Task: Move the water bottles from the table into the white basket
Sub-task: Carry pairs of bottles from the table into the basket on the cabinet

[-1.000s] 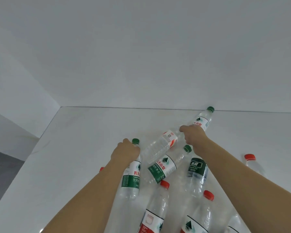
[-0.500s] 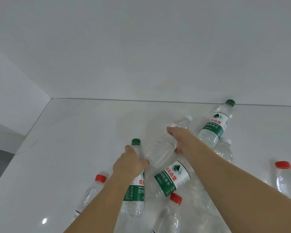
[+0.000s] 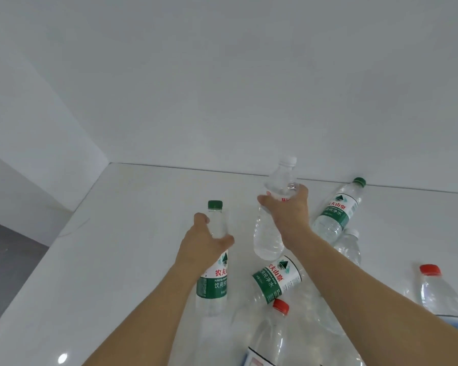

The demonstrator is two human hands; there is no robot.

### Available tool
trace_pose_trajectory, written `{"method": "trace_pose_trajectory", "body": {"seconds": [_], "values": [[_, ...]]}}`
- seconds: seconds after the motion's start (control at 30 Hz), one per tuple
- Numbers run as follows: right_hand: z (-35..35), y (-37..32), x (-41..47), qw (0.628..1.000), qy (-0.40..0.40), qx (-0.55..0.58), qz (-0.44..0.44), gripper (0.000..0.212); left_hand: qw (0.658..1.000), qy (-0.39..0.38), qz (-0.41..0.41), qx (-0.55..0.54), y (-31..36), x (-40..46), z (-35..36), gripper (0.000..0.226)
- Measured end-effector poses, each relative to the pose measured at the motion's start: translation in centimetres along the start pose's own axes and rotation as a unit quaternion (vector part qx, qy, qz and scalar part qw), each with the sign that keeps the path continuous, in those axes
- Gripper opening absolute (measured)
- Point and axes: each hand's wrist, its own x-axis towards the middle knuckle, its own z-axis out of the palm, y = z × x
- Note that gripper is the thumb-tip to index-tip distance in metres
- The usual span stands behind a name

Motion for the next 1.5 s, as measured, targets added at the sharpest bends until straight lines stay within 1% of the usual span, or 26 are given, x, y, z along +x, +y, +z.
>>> {"method": "trace_pose_trajectory", "body": {"seconds": [0.03, 0.1, 0.2, 0.37, 0.5, 0.63, 0.7, 0.83, 0.97, 1.1, 1.17, 1.27, 1.5], "values": [[-0.4, -1.4, -1.3, 1.000, -0.006, 0.001, -0.027, 0.066, 1.000, 0.015, 0.013, -0.008, 0.8, -0.9, -1.0, 0.060], [-1.4, -4.4, -4.0, 0.998, -0.024, 0.022, -0.051, 0.066, 0.998, 0.045, 0.042, -0.031, 2.5, -3.0, -3.2, 0.060], [-3.0, -9.0, -7.9, 0.994, -0.075, 0.062, -0.056, 0.063, 0.992, 0.086, 0.078, -0.056, 5.4, -6.7, -6.8, 0.060], [-5.8, -16.0, -14.4, 0.979, -0.176, 0.094, -0.051, 0.057, 0.979, 0.151, 0.127, -0.049, 9.8, -13.8, -13.1, 0.058], [-6.7, -20.4, -20.1, 0.961, -0.224, 0.151, -0.067, 0.059, 0.966, 0.206, 0.151, -0.046, 11.2, -19.5, -18.1, 0.058], [-5.7, -24.8, -25.4, 0.957, -0.247, 0.139, -0.060, 0.056, 0.953, 0.253, 0.161, -0.040, 11.1, -24.0, -23.1, 0.058], [-4.2, -26.6, -27.9, 0.957, -0.258, 0.108, -0.082, 0.051, 0.948, 0.270, 0.165, -0.034, 10.5, -25.7, -25.7, 0.059], [0.4, -27.9, -32.9, 0.949, -0.265, 0.071, -0.155, 0.048, 0.935, 0.308, 0.177, -0.029, 8.3, -28.1, -31.2, 0.060], [5.5, -28.1, -36.9, 0.947, -0.236, 0.055, -0.211, 0.048, 0.922, 0.339, 0.185, -0.006, 5.0, -29.7, -36.6, 0.058], [12.1, -28.3, -42.5, 0.937, -0.206, 0.035, -0.280, 0.046, 0.911, 0.364, 0.188, 0.046, 0.3, -31.0, -43.8, 0.061], [15.2, -28.5, -45.2, 0.933, -0.207, 0.037, -0.293, 0.046, 0.909, 0.366, 0.190, 0.062, -1.8, -31.5, -47.3, 0.061], [19.6, -28.7, -48.4, 0.932, -0.215, 0.051, -0.288, 0.045, 0.913, 0.354, 0.192, 0.059, -4.6, -32.1, -52.0, 0.061], [28.9, -29.9, -53.3, 0.926, -0.219, 0.031, -0.307, 0.048, 0.912, 0.363, 0.192, 0.003, -10.0, -31.5, -61.3, 0.057]]}}
